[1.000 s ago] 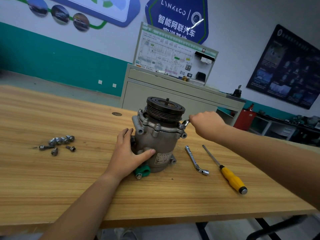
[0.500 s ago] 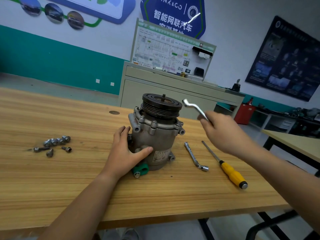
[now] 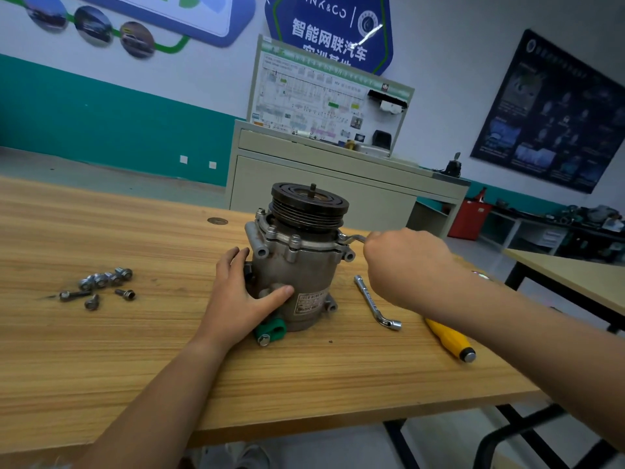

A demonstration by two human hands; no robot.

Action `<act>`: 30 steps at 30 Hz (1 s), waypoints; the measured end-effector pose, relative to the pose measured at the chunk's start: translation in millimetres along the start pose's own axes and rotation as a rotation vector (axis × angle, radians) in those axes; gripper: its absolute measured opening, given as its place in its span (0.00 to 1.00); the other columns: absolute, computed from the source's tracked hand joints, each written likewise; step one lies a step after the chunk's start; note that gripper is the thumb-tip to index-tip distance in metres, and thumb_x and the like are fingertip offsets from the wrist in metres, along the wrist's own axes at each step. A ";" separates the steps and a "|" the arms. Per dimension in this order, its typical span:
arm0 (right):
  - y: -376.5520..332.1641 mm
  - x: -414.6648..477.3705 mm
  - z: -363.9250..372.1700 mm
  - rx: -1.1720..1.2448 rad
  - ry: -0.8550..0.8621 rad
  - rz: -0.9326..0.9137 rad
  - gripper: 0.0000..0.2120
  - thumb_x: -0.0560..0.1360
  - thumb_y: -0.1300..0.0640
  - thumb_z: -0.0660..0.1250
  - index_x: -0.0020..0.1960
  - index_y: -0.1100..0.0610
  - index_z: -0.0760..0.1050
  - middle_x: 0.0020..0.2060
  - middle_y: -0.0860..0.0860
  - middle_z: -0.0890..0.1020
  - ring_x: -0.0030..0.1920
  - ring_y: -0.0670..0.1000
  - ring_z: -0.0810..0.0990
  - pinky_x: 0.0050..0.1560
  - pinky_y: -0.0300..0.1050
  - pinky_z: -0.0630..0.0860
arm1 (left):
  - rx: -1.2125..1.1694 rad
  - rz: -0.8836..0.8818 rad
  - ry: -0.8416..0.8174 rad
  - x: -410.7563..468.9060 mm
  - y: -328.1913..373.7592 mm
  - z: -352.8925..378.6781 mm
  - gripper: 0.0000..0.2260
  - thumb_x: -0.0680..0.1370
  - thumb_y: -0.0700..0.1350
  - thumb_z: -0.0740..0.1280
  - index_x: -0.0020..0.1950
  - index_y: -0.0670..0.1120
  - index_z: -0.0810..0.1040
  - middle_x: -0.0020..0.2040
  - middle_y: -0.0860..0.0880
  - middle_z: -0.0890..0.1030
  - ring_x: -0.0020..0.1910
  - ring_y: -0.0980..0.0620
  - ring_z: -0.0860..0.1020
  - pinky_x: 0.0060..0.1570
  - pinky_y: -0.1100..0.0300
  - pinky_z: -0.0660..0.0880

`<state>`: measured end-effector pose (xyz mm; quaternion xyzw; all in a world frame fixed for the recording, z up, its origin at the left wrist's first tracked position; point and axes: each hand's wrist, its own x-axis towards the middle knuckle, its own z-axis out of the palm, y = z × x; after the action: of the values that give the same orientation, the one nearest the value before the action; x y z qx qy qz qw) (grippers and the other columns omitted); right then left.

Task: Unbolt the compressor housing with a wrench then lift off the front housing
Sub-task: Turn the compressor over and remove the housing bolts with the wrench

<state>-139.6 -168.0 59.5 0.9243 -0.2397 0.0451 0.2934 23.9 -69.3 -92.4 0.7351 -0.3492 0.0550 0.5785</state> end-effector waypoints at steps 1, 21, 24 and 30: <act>2.6 1.0 -0.3 0.017 -0.007 -0.018 0.04 0.76 0.60 0.58 0.43 0.55 0.63 0.30 0.48 0.66 0.29 0.47 0.66 0.26 0.39 0.62 | 0.000 -0.001 0.001 0.2 0.2 0.0 0.45 0.66 0.58 0.74 0.76 0.46 0.55 0.75 0.52 0.53 0.70 0.54 0.59 0.63 0.64 0.59; 33.3 81.6 63.5 0.245 0.468 -0.062 0.14 0.81 0.59 0.53 0.65 0.59 0.69 0.46 0.54 0.80 0.46 0.55 0.78 0.46 0.47 0.72 | -0.020 0.012 0.005 1.7 -3.1 0.1 0.44 0.65 0.59 0.74 0.75 0.46 0.58 0.74 0.52 0.56 0.71 0.54 0.59 0.65 0.63 0.58; 38.0 53.7 61.0 0.580 0.553 0.102 0.14 0.81 0.55 0.53 0.61 0.61 0.70 0.33 0.49 0.73 0.32 0.51 0.71 0.31 0.43 0.64 | -0.019 0.022 0.003 1.8 -2.7 0.9 0.44 0.66 0.57 0.74 0.75 0.45 0.57 0.74 0.51 0.56 0.70 0.55 0.59 0.64 0.64 0.59; 33.7 0.4 53.9 0.301 0.253 0.013 0.13 0.80 0.55 0.54 0.64 0.53 0.67 0.33 0.49 0.74 0.33 0.50 0.73 0.29 0.43 0.68 | -0.017 0.031 0.009 1.3 -1.2 0.7 0.44 0.66 0.57 0.74 0.75 0.45 0.57 0.74 0.52 0.55 0.65 0.60 0.58 0.63 0.64 0.59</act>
<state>-158.2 -222.6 32.8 0.9431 -0.1977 0.1981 0.1795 25.4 -70.3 -93.0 0.7242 -0.3585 0.0642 0.5855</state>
